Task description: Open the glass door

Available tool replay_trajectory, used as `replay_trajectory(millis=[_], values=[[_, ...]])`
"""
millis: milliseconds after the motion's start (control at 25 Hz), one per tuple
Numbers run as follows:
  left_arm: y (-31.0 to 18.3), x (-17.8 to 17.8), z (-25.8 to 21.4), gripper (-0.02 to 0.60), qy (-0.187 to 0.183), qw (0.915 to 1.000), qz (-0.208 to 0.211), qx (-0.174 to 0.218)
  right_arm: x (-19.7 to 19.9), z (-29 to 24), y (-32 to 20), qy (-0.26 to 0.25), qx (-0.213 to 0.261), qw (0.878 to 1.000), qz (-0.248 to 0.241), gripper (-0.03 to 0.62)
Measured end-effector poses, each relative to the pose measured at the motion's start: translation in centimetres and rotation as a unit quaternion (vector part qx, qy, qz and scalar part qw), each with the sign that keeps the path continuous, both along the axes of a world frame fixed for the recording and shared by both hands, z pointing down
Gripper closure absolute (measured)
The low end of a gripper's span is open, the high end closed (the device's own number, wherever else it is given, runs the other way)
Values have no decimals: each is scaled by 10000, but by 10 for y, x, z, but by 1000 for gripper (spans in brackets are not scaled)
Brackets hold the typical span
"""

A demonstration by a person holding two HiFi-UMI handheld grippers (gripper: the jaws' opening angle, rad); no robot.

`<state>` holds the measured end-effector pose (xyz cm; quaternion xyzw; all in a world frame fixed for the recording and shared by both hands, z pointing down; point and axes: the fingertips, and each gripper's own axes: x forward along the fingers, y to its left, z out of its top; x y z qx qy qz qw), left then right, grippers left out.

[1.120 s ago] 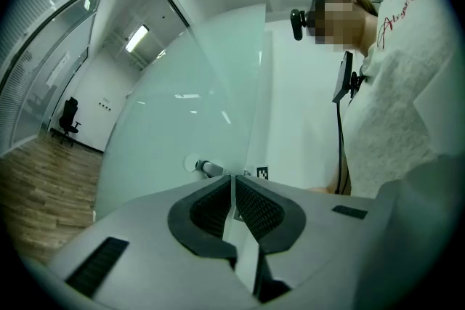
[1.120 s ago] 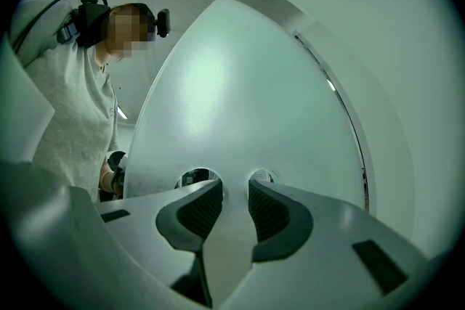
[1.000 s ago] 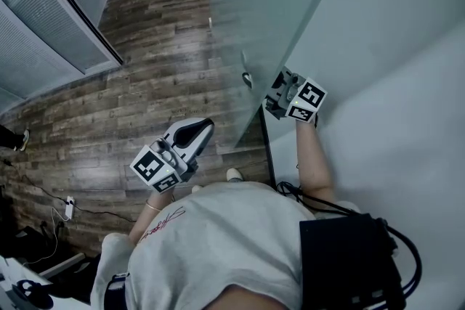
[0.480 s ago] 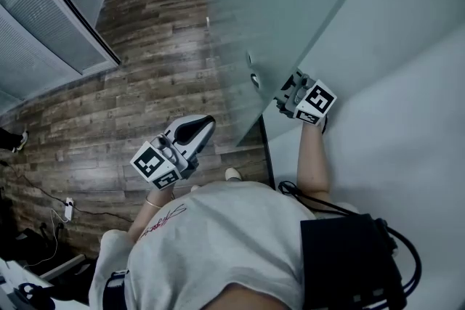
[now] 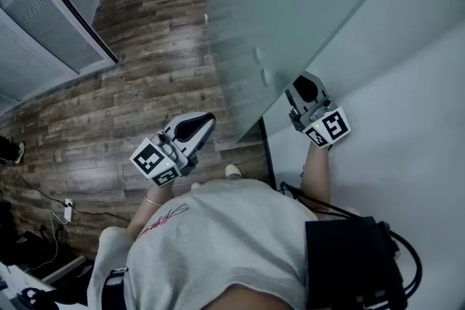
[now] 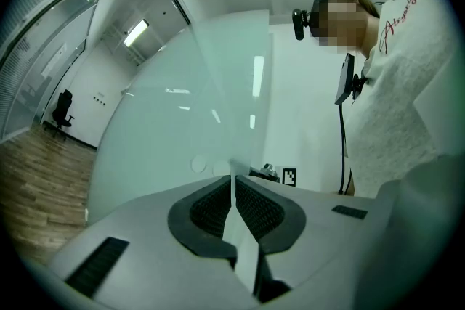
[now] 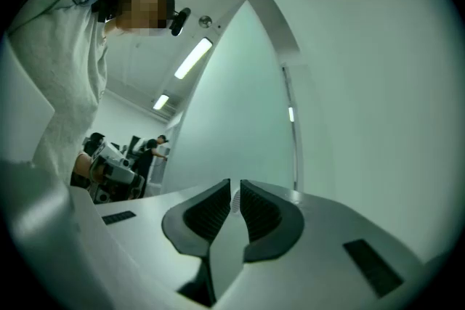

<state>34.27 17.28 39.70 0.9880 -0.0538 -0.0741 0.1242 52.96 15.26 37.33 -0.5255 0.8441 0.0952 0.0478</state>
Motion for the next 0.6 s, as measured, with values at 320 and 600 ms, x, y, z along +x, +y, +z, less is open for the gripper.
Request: replay_trajectory(millis=[320, 600], values=[[5, -13, -2, 548, 0, 9996, 275, 29, -35, -8, 64, 58, 80, 9994, 317, 566], [18, -15, -5, 548, -19, 9988, 440, 227, -84, -24, 83, 101, 271, 9995, -88, 572]])
